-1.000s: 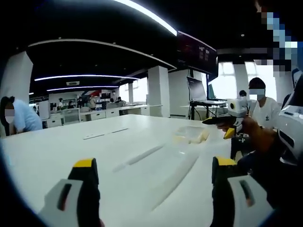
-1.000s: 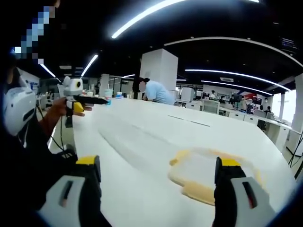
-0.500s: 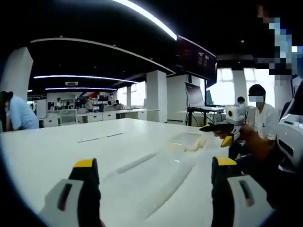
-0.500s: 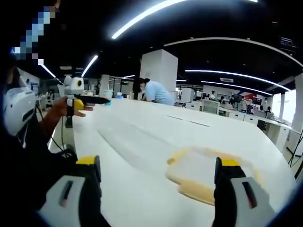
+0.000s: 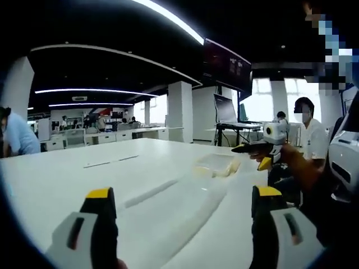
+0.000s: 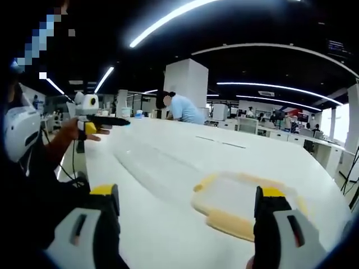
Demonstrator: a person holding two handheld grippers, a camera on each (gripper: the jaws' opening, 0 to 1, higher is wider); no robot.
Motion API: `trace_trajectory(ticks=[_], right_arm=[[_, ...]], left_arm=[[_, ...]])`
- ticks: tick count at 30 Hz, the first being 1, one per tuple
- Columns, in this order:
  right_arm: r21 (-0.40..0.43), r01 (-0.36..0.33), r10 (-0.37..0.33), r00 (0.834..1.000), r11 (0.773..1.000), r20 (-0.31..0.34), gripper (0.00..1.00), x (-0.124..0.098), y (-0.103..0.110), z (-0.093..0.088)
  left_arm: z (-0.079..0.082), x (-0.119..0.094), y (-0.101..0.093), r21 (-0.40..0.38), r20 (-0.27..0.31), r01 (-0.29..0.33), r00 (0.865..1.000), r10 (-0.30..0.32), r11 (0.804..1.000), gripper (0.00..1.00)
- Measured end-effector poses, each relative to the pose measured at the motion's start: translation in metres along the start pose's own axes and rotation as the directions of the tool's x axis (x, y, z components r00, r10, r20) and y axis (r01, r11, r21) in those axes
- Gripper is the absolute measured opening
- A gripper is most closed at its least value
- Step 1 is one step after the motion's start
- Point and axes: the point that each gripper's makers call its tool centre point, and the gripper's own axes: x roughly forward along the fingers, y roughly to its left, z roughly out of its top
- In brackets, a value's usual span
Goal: Snap each plastic latch of the storage box into its locked position after aligning the lid with the box until every specified latch is closed and the lid sits flush.
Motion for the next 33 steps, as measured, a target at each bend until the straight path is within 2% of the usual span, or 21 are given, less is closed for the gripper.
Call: trace_trajectory(ticks=[4, 18, 27, 33], right_arm=[[0.006, -0.005, 0.005, 1.0, 1.0, 0.0, 1.0, -0.002, 0.001, 0.001], [-0.007, 0.012, -0.012, 1.0, 1.0, -0.012, 1.0, -0.012, -0.008, 0.001], [-0.009, 0.026, -0.026, 1.0, 1.0, -0.004, 1.0, -0.016, -0.012, 0.002], [-0.01, 0.032, -0.032, 0.999, 0.999, 0.005, 1.0, -0.018, -0.014, 0.004]], left_arm=[[-0.005, 0.001, -0.005, 0.029, -0.029, 0.0, 1.0, 0.001, 1.0, 1.0], [-0.003, 0.011, -0.013, 0.038, -0.045, 0.013, 0.999, -0.011, 0.999, 0.99], [0.005, 0.026, -0.027, 0.046, -0.036, 0.033, 0.999, -0.031, 0.998, 0.99], [0.002, 0.043, -0.045, 0.064, -0.063, 0.07, 0.996, -0.066, 0.995, 0.99]])
